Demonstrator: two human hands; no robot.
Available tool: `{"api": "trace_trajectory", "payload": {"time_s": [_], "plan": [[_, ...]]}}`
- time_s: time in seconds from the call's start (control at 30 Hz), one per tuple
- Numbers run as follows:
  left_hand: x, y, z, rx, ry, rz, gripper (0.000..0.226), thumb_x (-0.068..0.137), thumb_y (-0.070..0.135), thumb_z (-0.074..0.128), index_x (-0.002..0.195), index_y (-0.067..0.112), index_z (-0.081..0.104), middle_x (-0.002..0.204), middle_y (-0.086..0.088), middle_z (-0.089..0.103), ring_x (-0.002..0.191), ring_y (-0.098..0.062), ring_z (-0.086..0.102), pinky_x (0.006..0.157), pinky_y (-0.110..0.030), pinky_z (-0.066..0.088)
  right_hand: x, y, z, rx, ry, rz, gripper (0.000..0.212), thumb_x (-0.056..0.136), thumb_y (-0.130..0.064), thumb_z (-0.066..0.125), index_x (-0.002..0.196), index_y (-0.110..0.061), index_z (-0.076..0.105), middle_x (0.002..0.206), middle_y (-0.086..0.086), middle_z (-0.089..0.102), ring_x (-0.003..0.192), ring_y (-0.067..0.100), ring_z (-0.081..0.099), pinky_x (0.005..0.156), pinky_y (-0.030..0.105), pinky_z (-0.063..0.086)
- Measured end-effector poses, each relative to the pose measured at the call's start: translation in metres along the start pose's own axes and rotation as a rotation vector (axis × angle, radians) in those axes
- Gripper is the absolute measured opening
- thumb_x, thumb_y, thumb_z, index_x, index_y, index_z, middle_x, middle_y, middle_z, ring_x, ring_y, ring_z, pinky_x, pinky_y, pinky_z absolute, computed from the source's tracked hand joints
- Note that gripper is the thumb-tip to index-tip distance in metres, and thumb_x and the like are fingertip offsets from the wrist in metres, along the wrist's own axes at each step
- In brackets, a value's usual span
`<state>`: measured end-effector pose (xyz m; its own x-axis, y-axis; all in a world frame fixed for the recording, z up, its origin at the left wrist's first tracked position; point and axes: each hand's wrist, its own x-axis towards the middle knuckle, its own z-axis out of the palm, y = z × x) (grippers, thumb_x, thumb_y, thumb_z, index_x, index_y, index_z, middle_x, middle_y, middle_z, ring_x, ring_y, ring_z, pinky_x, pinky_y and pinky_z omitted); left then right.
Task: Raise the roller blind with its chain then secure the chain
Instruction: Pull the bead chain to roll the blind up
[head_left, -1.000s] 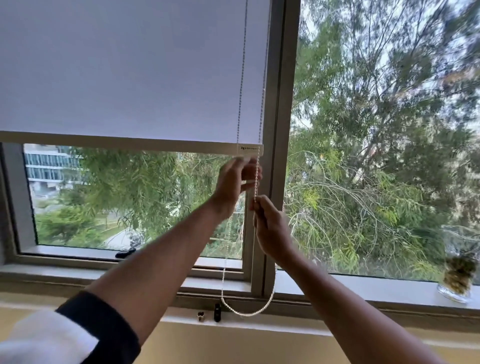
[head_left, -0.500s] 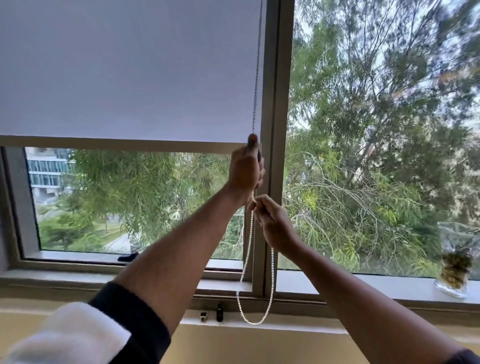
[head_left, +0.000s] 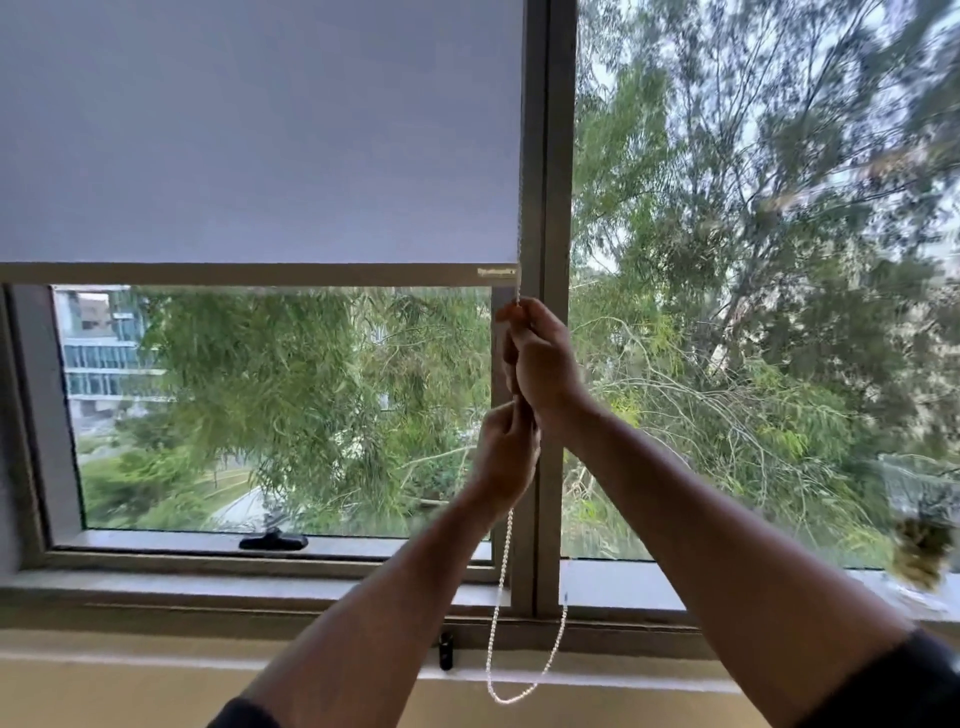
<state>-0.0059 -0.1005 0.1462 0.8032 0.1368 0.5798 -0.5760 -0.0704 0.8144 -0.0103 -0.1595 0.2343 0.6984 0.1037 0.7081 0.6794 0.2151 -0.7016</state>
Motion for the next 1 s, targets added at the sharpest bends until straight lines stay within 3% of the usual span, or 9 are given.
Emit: {"api": "trace_trajectory", "payload": {"time_s": [0.1,0.2,0.27,0.37,0.57,0.63,0.73,0.87,1.0], "plan": [[0.004,-0.007,-0.013,0.253,-0.002,0.141,0.049,0.093,0.037,0.042,0.046,0.021,0.040,0.039,0.008,0.036,0.043,-0.010,0.029,0.046,-0.037,0.021,-0.006,0.009,0.003,-0.049,0.016,-0.082,0.039,0.105,0.005,0.036,0.082,-0.020,0.054,0.060,-0.001,0.039,0.044,0.002,0.032,0.038,0.016,0.027],[0.004,-0.009,-0.036,0.462,-0.174,0.188,0.044,0.096,0.037,0.046,0.054,0.024,0.045,0.048,0.010,0.040,0.046,-0.007,0.032,0.052,-0.031,0.026,-0.018,0.024,-0.001,-0.112,0.034,-0.114,0.038,0.107,0.004,0.038,0.082,-0.020,0.052,0.061,-0.003,0.038,0.048,0.004,0.031,0.044,0.018,0.028],[0.005,-0.001,-0.051,0.422,-0.281,0.132,0.044,0.101,0.041,0.044,0.065,0.019,0.054,0.064,-0.006,0.053,0.060,-0.018,0.047,0.063,-0.034,0.038,-0.025,0.038,-0.007,-0.182,0.033,-0.124,0.035,0.107,0.002,0.040,0.083,-0.020,0.053,0.065,-0.004,0.042,0.054,0.007,0.036,0.050,0.023,0.033],[0.020,0.025,-0.065,0.191,-0.166,0.038,0.039,0.102,0.028,0.035,0.087,0.005,0.063,0.088,-0.020,0.062,0.083,-0.026,0.056,0.075,-0.036,0.047,-0.038,0.057,-0.009,-0.218,0.004,-0.122,0.028,0.106,-0.003,0.044,0.084,-0.017,0.055,0.071,-0.010,0.053,0.065,0.006,0.049,0.061,0.032,0.047],[0.063,0.103,-0.044,-0.040,-0.127,-0.011,0.044,0.105,0.026,0.029,0.115,0.002,0.065,0.088,-0.009,0.067,0.080,-0.023,0.062,0.074,-0.034,0.051,-0.058,0.085,0.006,-0.224,-0.030,-0.099,0.035,0.108,-0.008,0.043,0.081,-0.028,0.053,0.057,-0.017,0.045,0.054,0.007,0.031,0.050,0.032,0.026],[0.072,0.124,-0.032,-0.068,-0.154,-0.032,0.039,0.104,0.026,0.029,0.100,0.010,0.064,0.076,-0.003,0.062,0.064,-0.017,0.058,0.060,-0.028,0.049,-0.059,0.088,0.007,-0.275,-0.044,-0.144,0.026,0.106,-0.014,0.044,0.084,-0.025,0.053,0.058,-0.014,0.044,0.054,0.007,0.033,0.049,0.031,0.029],[0.078,0.137,-0.020,-0.084,-0.079,-0.045,0.046,0.105,0.038,0.034,0.062,0.024,0.043,0.048,0.006,0.040,0.036,-0.010,0.031,0.038,-0.017,0.026,-0.057,0.084,0.000,-0.439,-0.092,-0.233,0.019,0.106,-0.018,0.045,0.089,-0.024,0.052,0.057,-0.012,0.044,0.049,0.004,0.035,0.047,0.032,0.031],[0.069,0.117,-0.013,-0.110,-0.044,0.077,0.060,0.103,0.054,0.035,0.050,0.026,0.035,0.040,0.008,0.031,0.032,-0.010,0.022,0.039,-0.017,0.021,-0.045,0.077,-0.029,-0.708,-0.205,-0.293,0.018,0.105,-0.015,0.051,0.091,-0.025,0.055,0.060,-0.021,0.050,0.048,-0.002,0.041,0.051,0.027,0.035],[0.056,0.088,-0.013,-0.170,-0.072,0.099,0.062,0.103,0.055,0.031,0.048,0.026,0.038,0.040,0.010,0.032,0.032,-0.009,0.022,0.038,-0.017,0.023,-0.042,0.074,-0.051,-0.750,-0.387,-0.060,0.029,0.106,-0.017,0.049,0.088,-0.039,0.055,0.071,-0.001,0.060,0.056,0.019,0.049,0.056,0.040,0.043]]}}
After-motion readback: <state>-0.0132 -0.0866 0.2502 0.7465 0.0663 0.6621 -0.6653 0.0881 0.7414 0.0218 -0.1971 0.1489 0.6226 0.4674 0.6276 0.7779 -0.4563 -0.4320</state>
